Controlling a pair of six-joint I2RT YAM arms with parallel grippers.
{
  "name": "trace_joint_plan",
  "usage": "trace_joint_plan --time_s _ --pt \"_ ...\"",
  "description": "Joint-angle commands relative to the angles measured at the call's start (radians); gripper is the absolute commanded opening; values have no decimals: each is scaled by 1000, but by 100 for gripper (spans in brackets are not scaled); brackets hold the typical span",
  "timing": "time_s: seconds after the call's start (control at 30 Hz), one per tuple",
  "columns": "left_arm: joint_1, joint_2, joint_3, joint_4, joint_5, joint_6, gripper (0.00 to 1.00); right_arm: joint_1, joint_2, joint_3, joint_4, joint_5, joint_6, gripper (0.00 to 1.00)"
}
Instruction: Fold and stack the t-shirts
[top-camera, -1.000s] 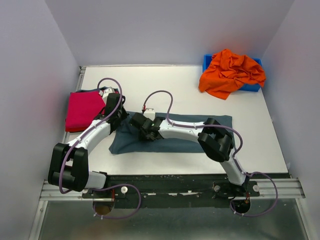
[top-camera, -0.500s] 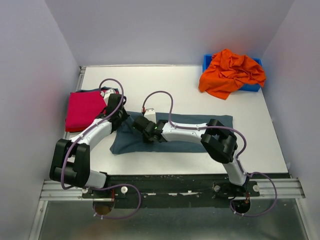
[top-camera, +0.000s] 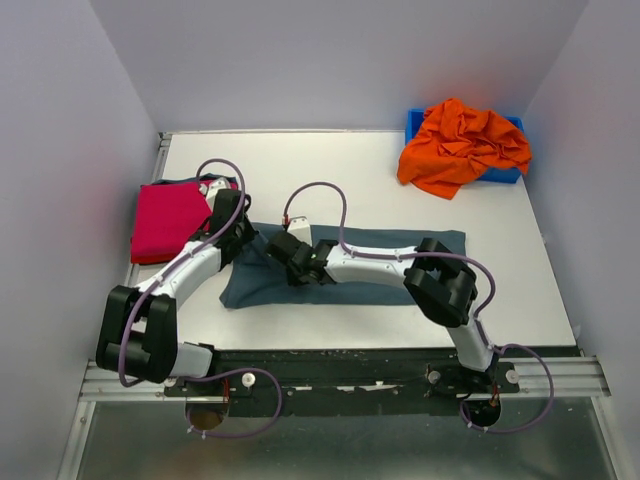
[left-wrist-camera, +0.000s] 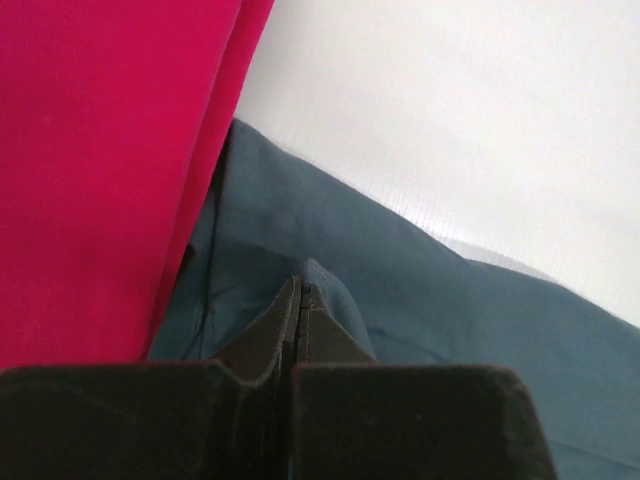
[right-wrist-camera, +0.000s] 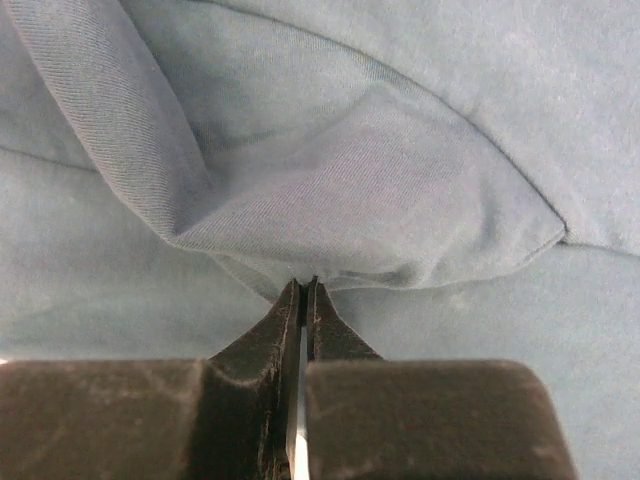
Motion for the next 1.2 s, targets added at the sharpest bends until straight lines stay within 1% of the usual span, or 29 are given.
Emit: trace_joint_plan --time_s 0.0,0.1,0.2,0.3,0.37,0.57,0.67,0.7,0.93,1.07,1.17 --pt "0 -94 -54 -23 27 -35 0 9 -87 -48 15 -45 -4 8" --pt "-5 -160 -97 -46 35 -62 0 7 -140 -75 18 -88 -23 8" --pt "-37 -221 -146 -60 33 -90 0 3 -171 -94 16 -154 -43 6" --pt "-72 -264 -169 -133 -17 -123 0 -14 -191 -116 12 -251 -55 3" --pt "-90 -292 -182 -179 -43 -148 0 -27 -206 -142 12 -291 -53 2" --pt "-161 -367 -195 -337 -112 -225 0 -74 -266 -229 22 -346 -75 1" --pt "-178 -431 -208 -394 -135 -232 0 -96 -289 -252 30 -375 -104 1" --pt "-182 -460 -214 -410 -137 -239 0 -100 -297 -256 30 -404 -116 1" --pt "-195 -597 -261 -529 -129 -304 0 -148 -311 -275 18 -467 -174 1" --pt "-201 -671 -338 -520 -68 -352 0 -172 -311 -279 9 -507 -193 1" --pt "-204 -674 -387 -503 -33 -384 0 -183 -309 -277 -13 -509 -204 1"
